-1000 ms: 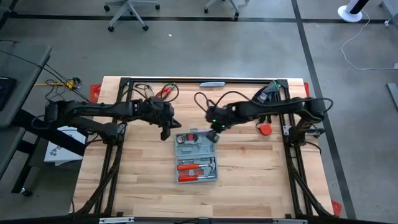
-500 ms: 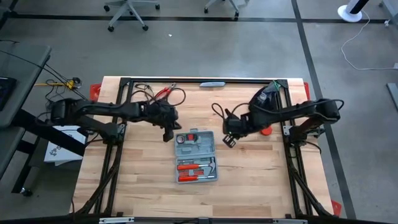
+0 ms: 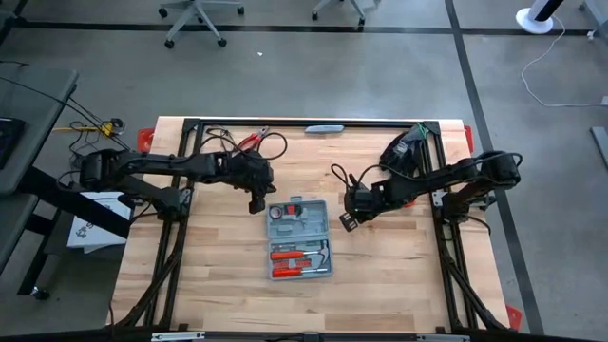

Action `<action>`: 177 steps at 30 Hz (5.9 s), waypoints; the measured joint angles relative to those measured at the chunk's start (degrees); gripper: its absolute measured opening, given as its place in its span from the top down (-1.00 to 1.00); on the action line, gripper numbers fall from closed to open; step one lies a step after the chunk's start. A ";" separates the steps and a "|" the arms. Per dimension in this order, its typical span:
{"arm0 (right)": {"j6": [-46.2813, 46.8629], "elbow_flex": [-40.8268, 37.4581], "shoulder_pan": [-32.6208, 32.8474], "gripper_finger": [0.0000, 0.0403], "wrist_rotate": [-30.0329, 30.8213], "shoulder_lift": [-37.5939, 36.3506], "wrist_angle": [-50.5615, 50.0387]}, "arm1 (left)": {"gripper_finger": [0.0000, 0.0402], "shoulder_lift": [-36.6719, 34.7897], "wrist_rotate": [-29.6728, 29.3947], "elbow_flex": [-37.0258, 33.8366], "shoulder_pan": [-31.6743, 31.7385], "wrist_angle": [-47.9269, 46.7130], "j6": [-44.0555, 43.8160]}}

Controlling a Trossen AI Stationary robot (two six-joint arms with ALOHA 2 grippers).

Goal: Prefit tool cases
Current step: Put the orange tape measure into the gray tool case

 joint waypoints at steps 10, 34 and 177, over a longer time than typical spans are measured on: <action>1.29 0.16 -0.16 1.00 0.61 -0.02 0.15 | 1.00 0.00 3.91 0.00 -0.09 10.93 -10.49; -2.87 0.23 -10.39 0.73 -14.95 -0.04 -0.38 | 1.00 0.00 2.16 0.00 -0.04 19.07 -12.32; -2.80 16.20 -6.04 1.00 2.92 -9.13 4.09 | 1.00 0.02 -0.03 -0.55 -0.09 9.14 -12.80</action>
